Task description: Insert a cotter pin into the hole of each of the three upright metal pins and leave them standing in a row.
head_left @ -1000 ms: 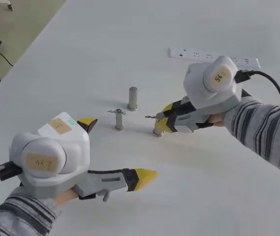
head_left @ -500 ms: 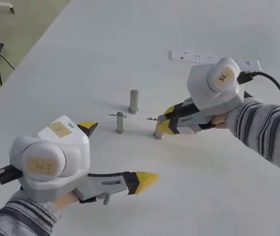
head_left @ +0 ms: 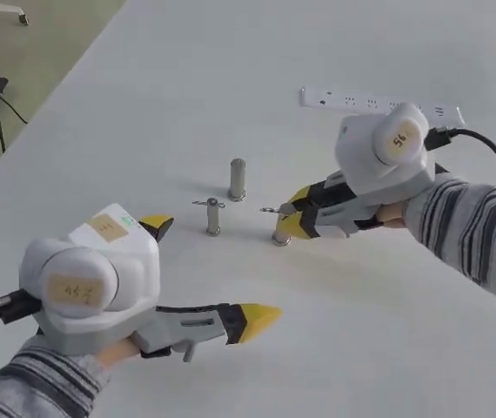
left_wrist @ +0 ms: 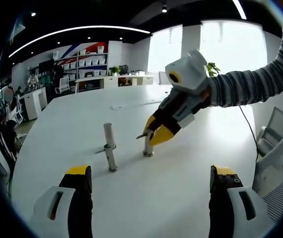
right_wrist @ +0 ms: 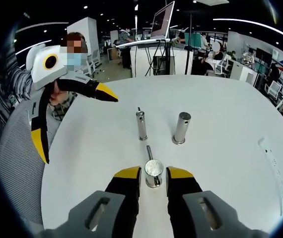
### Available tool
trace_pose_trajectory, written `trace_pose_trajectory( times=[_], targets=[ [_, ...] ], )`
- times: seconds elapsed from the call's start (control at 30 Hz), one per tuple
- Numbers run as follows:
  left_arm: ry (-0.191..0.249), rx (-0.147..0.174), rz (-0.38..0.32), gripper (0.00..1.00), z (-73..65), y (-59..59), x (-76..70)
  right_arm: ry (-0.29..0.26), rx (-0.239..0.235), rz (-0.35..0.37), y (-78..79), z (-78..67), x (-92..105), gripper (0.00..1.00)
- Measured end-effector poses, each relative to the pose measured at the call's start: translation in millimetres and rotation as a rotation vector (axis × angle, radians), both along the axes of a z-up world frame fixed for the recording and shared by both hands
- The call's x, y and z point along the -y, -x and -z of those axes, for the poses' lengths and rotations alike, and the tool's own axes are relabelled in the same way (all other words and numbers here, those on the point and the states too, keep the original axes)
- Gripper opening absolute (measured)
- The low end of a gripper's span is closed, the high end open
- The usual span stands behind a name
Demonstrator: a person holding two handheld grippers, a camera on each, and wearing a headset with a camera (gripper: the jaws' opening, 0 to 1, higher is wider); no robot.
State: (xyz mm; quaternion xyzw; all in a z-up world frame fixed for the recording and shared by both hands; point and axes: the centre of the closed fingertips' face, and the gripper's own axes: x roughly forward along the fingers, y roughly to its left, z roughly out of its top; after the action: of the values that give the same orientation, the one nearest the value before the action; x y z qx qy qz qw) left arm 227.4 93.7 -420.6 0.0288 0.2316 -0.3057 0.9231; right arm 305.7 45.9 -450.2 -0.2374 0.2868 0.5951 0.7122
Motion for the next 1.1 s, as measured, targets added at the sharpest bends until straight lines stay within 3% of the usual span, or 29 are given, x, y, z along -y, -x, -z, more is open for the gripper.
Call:
trace_pose_trajectory(
  times=[0.13,0.3,0.53,0.7,0.87,1.1],
  targets=[
    [0.002,0.004,-0.004,0.99,-1.2,-0.8,-1.3,-0.023,0.0,0.002,1.8,-8.8,-1.3,0.2],
    [0.009,0.008,-0.015,0.99,-3.7,-1.9,-3.2,-0.131,-0.021,0.063,-2.0,-30.9,-14.3,0.27],
    [-0.013,0.024,-0.028,0.99,-5.5,-1.7,-6.8,-0.213,0.004,0.167,-30.2,-40.1,-32.9,0.28],
    [-0.004,0.026,-0.042,0.99,-6.9,-0.9,-9.0,-0.224,-0.001,0.192,-40.6,-33.7,-46.7,0.29],
    [-0.023,0.042,-0.062,0.96,-7.7,-0.7,-12.5,-0.247,-0.03,0.24,-52.2,-21.1,-56.7,0.27],
    [-0.01,0.034,-0.086,0.94,-5.5,-0.8,-14.8,-0.261,-0.031,0.288,-62.6,-13.9,-64.5,0.22]
  ],
)
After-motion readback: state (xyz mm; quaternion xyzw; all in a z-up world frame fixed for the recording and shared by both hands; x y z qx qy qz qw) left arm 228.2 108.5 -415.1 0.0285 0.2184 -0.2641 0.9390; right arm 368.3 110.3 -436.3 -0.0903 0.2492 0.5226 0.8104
